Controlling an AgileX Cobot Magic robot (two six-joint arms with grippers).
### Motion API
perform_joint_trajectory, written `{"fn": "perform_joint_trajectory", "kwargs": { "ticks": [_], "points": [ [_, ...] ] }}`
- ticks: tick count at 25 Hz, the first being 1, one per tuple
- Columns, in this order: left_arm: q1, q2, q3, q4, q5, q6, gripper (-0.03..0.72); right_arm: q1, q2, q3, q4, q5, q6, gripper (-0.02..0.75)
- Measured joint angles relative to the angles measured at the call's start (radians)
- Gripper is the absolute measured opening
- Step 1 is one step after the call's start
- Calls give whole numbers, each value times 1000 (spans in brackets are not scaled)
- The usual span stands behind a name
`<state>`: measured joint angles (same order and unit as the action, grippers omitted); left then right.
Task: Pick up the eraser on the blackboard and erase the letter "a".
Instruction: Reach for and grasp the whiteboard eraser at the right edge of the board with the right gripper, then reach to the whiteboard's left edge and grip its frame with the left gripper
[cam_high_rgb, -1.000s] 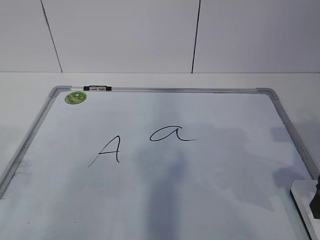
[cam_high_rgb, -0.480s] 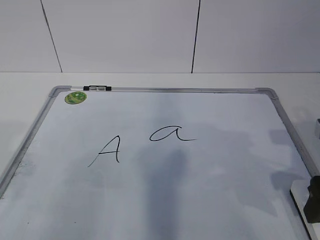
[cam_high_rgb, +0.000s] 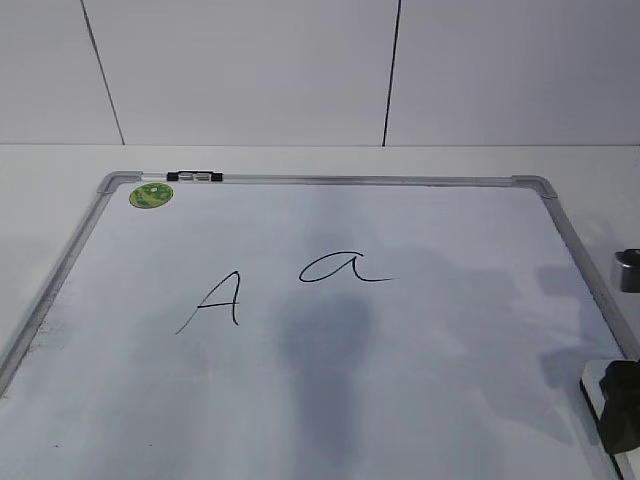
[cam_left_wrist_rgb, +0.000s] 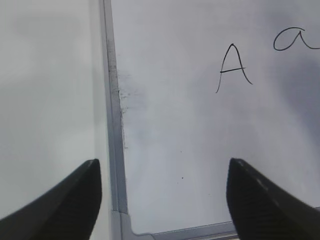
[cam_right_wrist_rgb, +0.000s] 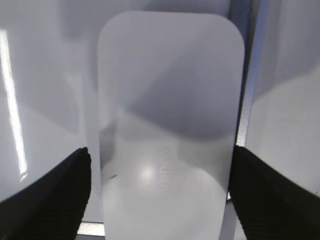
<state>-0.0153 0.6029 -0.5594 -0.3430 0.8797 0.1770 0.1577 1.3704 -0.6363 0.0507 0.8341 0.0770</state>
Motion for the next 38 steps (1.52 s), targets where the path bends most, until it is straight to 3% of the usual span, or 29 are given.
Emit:
{"fn": "perform_joint_trajectory", "kwargs": {
  "ticks": [15, 21, 38],
  "points": [
    [0, 0, 0, -1, -3, 0, 584, 0, 73, 0, -24, -52, 22, 664],
    [0, 0, 0, -1, -6, 0, 584, 0, 84, -2, -24, -58, 24, 575],
    [0, 0, 0, -1, -7, 0, 580, 1, 87, -14, -24, -33, 27, 572]
  ]
}}
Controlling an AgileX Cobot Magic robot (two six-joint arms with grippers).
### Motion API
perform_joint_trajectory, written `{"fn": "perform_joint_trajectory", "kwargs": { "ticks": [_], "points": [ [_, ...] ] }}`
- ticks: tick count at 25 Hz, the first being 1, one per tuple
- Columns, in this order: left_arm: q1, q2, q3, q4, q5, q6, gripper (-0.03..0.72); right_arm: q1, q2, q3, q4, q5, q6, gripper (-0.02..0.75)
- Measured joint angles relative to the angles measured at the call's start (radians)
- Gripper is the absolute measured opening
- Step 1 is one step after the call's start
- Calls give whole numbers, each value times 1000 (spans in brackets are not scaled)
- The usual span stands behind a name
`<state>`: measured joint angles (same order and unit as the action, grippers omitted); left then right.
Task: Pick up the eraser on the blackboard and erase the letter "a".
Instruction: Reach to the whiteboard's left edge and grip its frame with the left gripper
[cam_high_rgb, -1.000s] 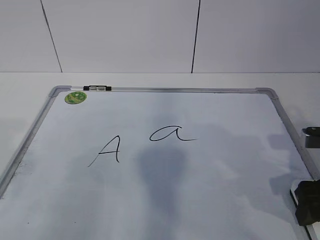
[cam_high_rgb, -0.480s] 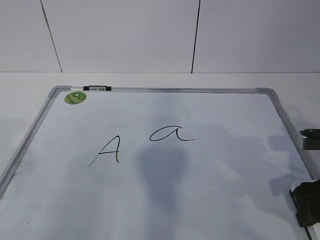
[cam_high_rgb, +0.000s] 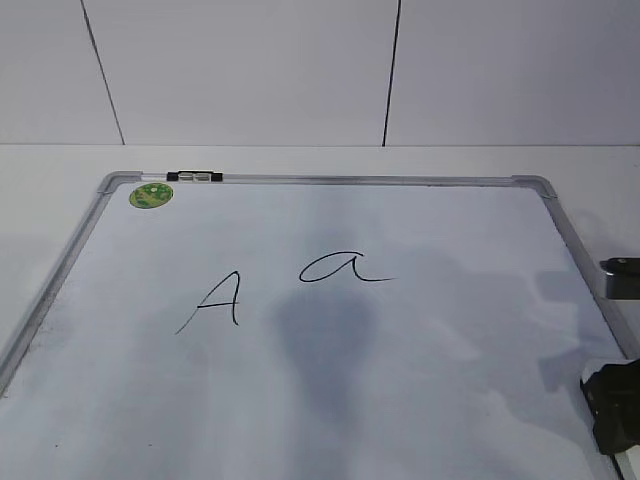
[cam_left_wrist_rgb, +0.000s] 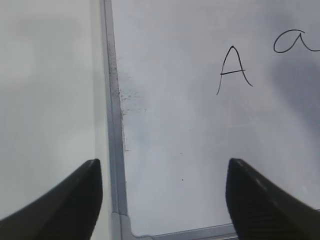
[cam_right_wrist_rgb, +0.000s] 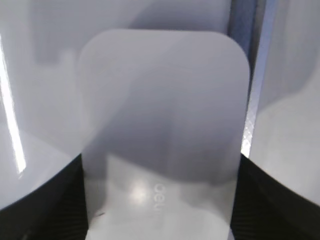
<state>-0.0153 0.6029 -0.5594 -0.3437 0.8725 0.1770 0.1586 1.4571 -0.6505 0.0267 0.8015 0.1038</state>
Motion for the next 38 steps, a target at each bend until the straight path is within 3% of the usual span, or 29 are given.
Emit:
{"fn": "perform_joint_trajectory", "kwargs": {
  "ticks": [9, 24, 30, 38],
  "points": [
    [0, 0, 0, 0, -2, 0, 518, 0, 2, -112, 0, 132, 1, 572],
    [0, 16, 0, 0, -4, 0, 515, 0, 2, -259, 20, 335, 6, 572],
    [0, 161, 0, 0, -50, 2, 515, 10, 2, -313, 54, 338, -13, 572],
    [0, 466, -71, -5, -93, 7, 515, 93, 51, -387, 61, 265, -41, 572]
  ]
}}
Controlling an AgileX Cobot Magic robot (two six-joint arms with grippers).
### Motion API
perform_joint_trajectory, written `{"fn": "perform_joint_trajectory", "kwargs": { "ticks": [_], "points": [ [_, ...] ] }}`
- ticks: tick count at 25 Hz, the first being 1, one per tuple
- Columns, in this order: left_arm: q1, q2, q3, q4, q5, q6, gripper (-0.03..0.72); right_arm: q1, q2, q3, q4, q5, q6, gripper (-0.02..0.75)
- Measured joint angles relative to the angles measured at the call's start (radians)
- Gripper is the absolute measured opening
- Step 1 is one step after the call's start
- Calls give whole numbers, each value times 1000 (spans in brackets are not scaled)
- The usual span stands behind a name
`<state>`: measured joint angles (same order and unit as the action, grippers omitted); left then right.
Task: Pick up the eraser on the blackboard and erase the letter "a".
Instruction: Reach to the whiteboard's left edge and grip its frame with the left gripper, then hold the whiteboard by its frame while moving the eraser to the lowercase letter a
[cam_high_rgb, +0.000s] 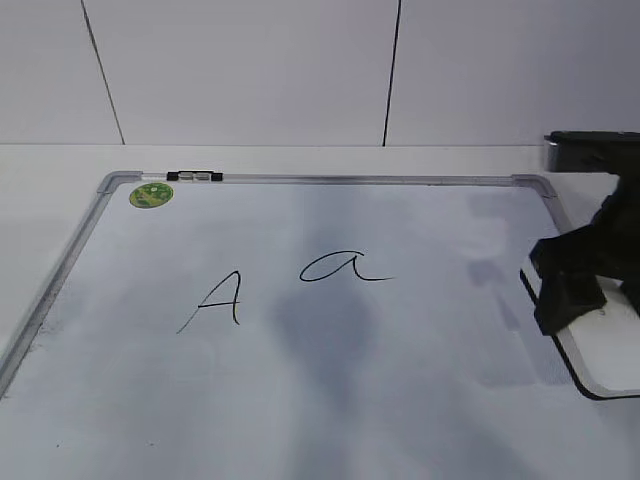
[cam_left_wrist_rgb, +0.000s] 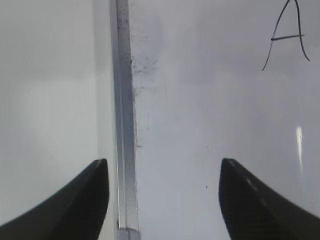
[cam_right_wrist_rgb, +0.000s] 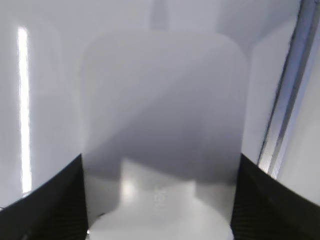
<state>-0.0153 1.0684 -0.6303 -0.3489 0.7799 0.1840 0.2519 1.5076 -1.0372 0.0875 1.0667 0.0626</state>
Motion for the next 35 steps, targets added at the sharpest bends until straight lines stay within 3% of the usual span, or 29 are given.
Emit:
{"fn": "perform_joint_trajectory", "kwargs": {
  "ticks": [9, 18, 25, 35],
  "points": [
    [0, 330, -274, 13, -10, 65, 496, 28, 181, -150, 7, 2, -40, 572],
    [0, 645, -484, 39, 53, 71, 324, 81, 279, -294, 7, 2, -63, 572],
    [0, 787, -570, 57, 62, 73, 302, 81, 326, -356, 3, 12, -82, 572],
    [0, 853, -599, 74, 64, 82, 220, 81, 336, -360, 3, 15, -86, 572]
  ]
}}
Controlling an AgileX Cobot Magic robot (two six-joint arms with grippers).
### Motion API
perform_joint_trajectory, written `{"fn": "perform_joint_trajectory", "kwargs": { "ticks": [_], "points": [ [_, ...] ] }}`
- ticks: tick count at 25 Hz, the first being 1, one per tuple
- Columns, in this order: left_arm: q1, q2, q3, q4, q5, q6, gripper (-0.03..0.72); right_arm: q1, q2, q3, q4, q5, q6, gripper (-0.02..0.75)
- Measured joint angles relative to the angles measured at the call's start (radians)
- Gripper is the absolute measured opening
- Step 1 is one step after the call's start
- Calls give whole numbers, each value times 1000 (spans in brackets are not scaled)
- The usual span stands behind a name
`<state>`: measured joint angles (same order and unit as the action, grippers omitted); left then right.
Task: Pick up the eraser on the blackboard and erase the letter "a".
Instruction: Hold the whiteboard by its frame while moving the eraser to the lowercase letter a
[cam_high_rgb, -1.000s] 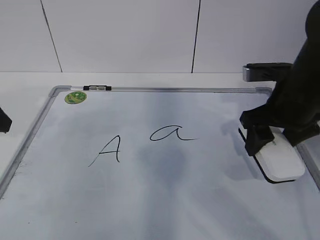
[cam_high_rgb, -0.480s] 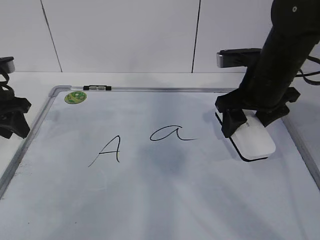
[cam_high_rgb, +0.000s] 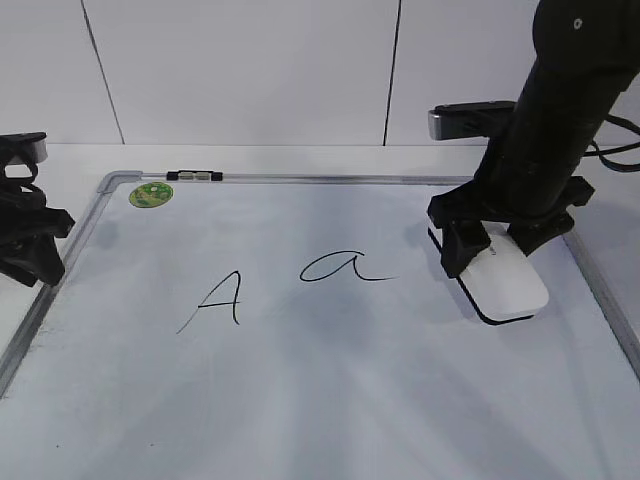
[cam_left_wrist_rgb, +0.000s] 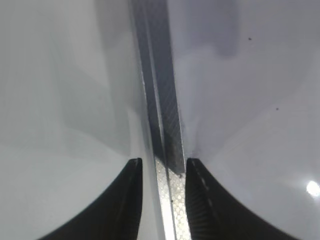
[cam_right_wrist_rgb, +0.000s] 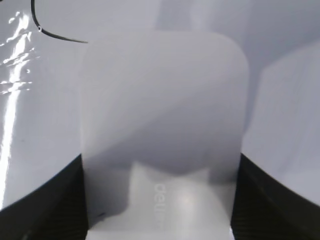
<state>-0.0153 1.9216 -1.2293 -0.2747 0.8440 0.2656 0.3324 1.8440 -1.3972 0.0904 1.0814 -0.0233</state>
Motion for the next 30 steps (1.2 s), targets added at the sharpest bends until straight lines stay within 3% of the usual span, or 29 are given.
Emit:
{"fn": "perform_joint_trajectory", "kwargs": {
  "ticks": [5, 13, 30],
  "points": [
    [0, 24, -6, 5, 0, 0, 189, 0, 0, 0, 0, 0, 0, 572],
    [0, 31, -7, 6, 3, 2, 73, 0, 0, 0, 0, 0, 0, 572],
    [0, 41, -18, 4, 17, 2, 66, 14, 63, -64, -2, -12, -16, 572]
  ]
}}
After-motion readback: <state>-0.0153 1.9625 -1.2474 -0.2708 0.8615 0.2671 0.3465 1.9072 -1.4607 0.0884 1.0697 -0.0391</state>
